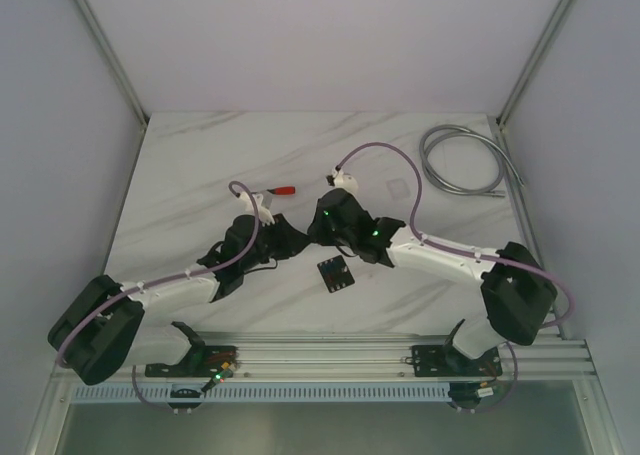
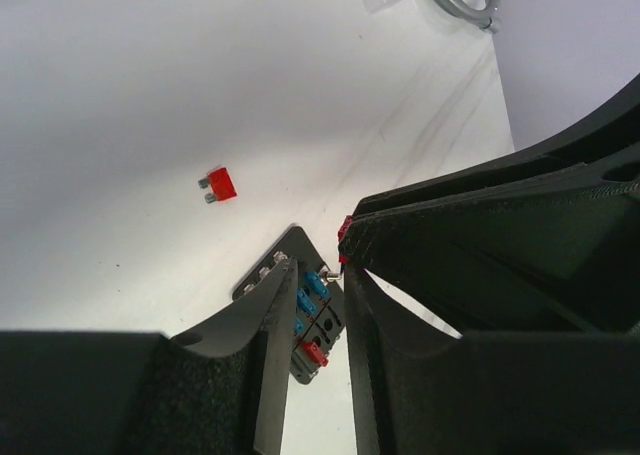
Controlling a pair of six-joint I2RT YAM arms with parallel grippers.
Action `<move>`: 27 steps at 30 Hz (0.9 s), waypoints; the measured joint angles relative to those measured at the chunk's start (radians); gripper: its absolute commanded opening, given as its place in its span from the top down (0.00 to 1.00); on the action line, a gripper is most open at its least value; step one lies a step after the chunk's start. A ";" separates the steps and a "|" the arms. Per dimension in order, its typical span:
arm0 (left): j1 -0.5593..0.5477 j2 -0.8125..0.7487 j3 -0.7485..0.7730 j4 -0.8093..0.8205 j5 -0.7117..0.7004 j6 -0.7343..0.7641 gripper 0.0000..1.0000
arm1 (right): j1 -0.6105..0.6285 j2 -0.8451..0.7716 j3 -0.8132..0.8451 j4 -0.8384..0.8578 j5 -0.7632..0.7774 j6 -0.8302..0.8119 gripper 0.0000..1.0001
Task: Snap on the fuse box
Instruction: Pick up the fuse from the center of the board.
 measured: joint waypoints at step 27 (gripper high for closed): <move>-0.041 -0.006 0.006 0.018 -0.008 0.024 1.00 | 0.002 -0.148 -0.216 0.195 -0.017 0.118 0.56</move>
